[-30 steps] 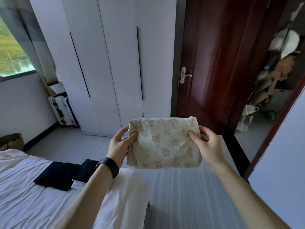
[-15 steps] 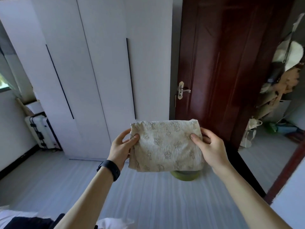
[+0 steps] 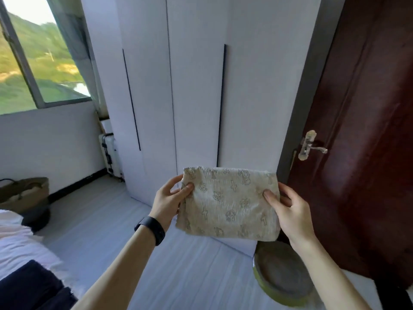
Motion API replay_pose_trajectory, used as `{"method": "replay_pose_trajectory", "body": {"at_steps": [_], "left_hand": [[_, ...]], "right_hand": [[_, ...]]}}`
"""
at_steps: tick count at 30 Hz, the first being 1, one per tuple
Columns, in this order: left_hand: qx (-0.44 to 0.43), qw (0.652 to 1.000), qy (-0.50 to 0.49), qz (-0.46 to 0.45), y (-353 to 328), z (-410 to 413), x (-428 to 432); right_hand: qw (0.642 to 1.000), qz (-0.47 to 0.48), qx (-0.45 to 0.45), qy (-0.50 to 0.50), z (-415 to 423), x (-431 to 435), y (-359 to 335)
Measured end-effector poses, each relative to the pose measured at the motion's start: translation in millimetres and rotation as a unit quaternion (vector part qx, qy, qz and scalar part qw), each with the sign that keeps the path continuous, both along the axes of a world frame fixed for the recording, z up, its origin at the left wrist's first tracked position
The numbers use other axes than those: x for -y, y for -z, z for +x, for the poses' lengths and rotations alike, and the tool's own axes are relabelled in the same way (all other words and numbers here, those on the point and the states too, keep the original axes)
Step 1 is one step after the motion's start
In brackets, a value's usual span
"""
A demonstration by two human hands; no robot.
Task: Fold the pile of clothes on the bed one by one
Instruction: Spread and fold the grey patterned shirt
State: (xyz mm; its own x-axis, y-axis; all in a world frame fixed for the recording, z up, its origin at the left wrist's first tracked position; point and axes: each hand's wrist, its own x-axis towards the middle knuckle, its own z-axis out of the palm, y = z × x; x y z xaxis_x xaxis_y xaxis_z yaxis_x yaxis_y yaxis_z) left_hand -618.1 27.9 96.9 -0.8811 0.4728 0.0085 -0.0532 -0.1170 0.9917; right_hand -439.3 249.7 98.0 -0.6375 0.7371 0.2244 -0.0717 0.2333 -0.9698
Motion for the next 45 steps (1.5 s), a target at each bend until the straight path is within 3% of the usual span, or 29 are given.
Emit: {"method": "replay_pose_trajectory", "body": {"at_steps": [6,15,25,36,45], "left_hand": [[0.028,0.996,-0.084,-0.025,32.0,-24.9,-3.9],[0.144,0.965,-0.217,-0.043,131.3,-92.6,7.8],[0.267,0.903,-0.333,-0.041,206.8,-180.4,19.5],[0.3,0.839,-0.453,-0.015,230.6,-293.1,42.3],[0.296,0.751,-0.59,0.03,223.0,-373.1,78.5]], "right_hand": [[0.992,-0.028,0.057,-0.109,-79.5,-40.9,34.9],[0.962,-0.046,0.147,-0.226,-215.0,-47.5,116.9],[0.917,-0.063,0.248,-0.305,-361.8,-34.1,183.3],[0.86,-0.085,0.291,-0.41,-548.5,5.1,223.0],[0.783,-0.081,0.307,-0.535,-697.1,74.4,219.0]]}}
